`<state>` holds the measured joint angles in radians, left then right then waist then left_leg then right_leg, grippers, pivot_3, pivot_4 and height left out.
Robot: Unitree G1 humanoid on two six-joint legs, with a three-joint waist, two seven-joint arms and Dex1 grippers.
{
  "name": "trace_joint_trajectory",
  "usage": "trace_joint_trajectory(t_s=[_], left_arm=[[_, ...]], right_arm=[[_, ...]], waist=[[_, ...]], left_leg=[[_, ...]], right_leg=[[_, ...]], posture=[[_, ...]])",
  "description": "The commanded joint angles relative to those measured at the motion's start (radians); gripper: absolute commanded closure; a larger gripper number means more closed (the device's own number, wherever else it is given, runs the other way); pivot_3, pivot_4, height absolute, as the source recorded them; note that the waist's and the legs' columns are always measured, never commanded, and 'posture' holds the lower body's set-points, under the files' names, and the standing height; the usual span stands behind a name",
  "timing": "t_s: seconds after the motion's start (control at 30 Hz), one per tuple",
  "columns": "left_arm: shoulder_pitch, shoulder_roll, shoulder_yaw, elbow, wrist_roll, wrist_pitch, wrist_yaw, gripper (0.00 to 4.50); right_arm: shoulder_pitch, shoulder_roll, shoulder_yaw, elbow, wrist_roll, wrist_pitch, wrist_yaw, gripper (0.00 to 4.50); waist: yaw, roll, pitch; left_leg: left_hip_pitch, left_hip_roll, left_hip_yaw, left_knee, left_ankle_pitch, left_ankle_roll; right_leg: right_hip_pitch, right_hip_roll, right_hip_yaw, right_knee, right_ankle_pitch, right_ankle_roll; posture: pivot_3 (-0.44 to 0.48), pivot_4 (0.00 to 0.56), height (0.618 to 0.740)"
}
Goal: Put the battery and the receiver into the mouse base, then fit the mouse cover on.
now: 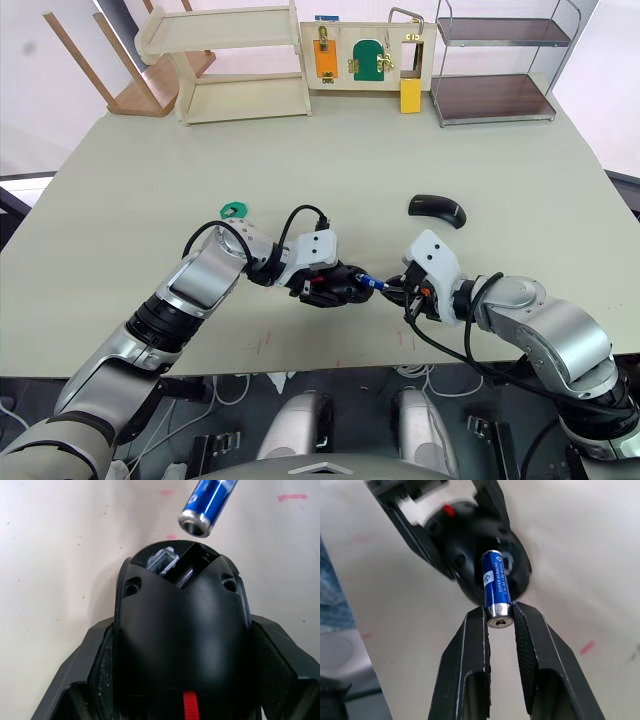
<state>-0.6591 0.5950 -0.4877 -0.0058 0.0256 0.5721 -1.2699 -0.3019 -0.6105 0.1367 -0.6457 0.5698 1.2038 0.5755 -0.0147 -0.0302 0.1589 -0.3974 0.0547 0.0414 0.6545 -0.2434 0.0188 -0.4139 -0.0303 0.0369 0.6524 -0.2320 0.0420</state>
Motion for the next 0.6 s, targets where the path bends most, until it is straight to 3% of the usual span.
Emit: trace_joint_trajectory(t_s=[0.03,0.6], left_arm=[[0.036,0.01,-0.061,0.035,0.021,0.02,-0.017,1.57],[0.037,0.006,-0.063,0.033,0.021,0.019,-0.013,1.57]], right_arm=[[-0.036,0.012,0.0,-0.012,0.022,0.045,-0.023,4.33],[-0.143,0.101,0.028,0.014,0.046,0.241,-0.12,4.33]], waist=[[0.0,0.0,0.0],[0.0,0.0,0.0]], left_leg=[[0.0,0.0,0.0,0.0,0.0,0.0],[0.0,0.0,0.0,0.0,0.0,0.0]], right_leg=[[0.0,0.0,0.0,0.0,0.0,0.0],[0.0,0.0,0.0,0.0,0.0,0.002]], posture=[[0.0,0.15,0.74],[0.0,0.15,0.74]])
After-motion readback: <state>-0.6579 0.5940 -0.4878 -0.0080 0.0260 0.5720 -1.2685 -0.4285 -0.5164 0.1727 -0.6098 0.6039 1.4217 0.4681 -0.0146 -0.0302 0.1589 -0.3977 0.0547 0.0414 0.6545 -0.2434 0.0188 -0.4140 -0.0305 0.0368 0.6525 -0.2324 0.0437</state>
